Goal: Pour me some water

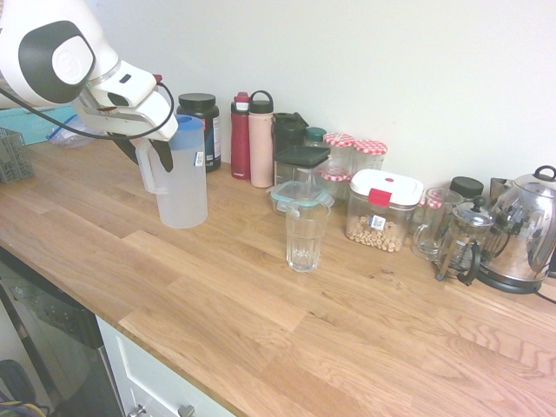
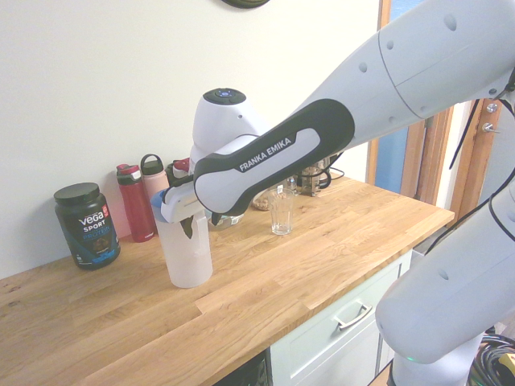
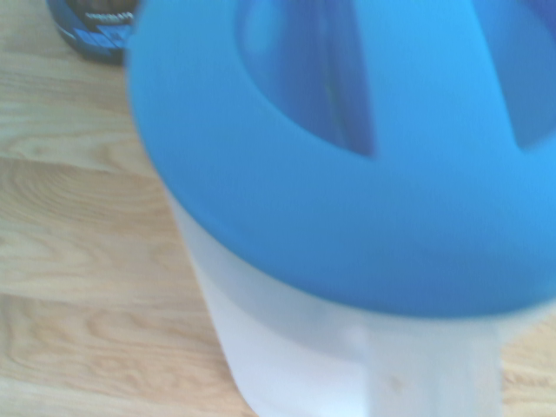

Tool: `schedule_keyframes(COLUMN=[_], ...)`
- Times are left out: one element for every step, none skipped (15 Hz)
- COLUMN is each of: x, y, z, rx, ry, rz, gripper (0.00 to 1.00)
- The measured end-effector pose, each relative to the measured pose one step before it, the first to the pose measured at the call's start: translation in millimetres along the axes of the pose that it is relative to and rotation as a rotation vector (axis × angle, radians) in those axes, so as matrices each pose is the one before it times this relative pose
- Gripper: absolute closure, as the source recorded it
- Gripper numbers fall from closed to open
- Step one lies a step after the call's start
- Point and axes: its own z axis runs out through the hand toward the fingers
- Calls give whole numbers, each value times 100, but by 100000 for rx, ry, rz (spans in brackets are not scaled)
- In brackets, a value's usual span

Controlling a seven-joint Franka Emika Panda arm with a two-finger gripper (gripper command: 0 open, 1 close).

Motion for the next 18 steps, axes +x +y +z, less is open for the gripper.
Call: schedule_keyframes(x=[-9, -29, -67, -29, -13, -12, -14, -11, -6, -10, -6, 23, -4, 1, 5, 37, 144, 223], y=[-277, -122, -72, -27, 12, 14, 11, 8, 6, 10, 6, 12, -1, -4, 4, 21, 91, 183], z=[-176, -55, -12, 27, 109, 120, 109, 82, 51, 85, 53, 1, 24, -4, 0, -28, -64, -244], rx=[540, 234, 96, -38, -170, -196, -181, -126, -74, -131, -74, 2, -22, 20, -1, 28, 25, -23], ry=[63, -4, -52, -43, -197, -177, -163, -141, -97, -166, -97, -2, -37, 12, 1, 47, 47, -197], rz=[-165, -67, -94, -82, -16, -63, -68, -21, 3, 4, 4, 65, -14, -1, 13, 90, 353, 461], gripper=[100, 100, 100, 100, 100, 100, 100, 100, 100, 100, 100, 100, 100, 100, 100, 100, 100, 100])
